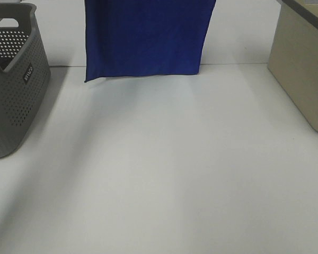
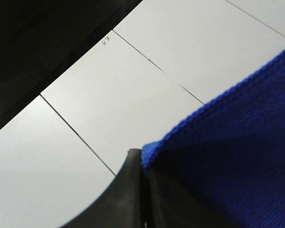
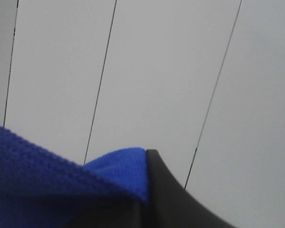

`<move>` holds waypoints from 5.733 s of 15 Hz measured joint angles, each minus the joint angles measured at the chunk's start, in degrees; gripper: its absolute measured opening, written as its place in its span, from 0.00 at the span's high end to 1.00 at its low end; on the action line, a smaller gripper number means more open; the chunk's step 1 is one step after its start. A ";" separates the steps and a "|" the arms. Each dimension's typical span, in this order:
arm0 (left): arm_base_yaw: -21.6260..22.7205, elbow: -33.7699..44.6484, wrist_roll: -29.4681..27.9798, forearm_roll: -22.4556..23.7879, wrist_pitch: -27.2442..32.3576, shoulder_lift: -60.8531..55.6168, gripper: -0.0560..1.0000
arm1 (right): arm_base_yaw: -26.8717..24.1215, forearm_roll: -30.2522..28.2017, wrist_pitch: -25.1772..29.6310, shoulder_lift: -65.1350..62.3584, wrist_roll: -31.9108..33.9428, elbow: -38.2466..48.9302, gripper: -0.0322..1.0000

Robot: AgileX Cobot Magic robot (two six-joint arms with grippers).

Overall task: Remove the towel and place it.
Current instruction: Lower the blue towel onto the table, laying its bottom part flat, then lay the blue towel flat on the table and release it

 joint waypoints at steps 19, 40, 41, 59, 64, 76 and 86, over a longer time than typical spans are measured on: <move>-9.91 0.00 -3.38 -10.49 59.93 -4.30 0.95 | -0.06 -10.66 35.35 -5.56 10.37 0.00 0.95; -9.91 32.77 -10.14 -23.84 83.08 -35.64 0.95 | 0.00 -9.91 61.31 -25.38 22.23 23.20 0.95; -9.91 35.35 -10.26 -25.15 83.08 -37.70 0.95 | 0.00 -9.34 61.25 -27.04 22.23 25.90 0.95; -15.64 84.11 -18.68 -38.62 81.07 -65.49 0.95 | 0.57 -2.98 60.96 -53.51 19.31 71.28 0.95; -15.64 97.35 -18.62 -43.66 80.50 -68.75 0.95 | 0.57 2.12 60.85 -54.37 19.31 84.05 0.95; -15.64 105.94 -11.06 -47.15 77.41 -50.82 0.95 | 0.57 4.18 60.56 -33.98 18.05 96.60 0.95; -15.64 105.08 -5.79 -49.85 72.31 -33.58 0.95 | 0.57 2.98 56.61 -15.53 16.21 96.60 0.95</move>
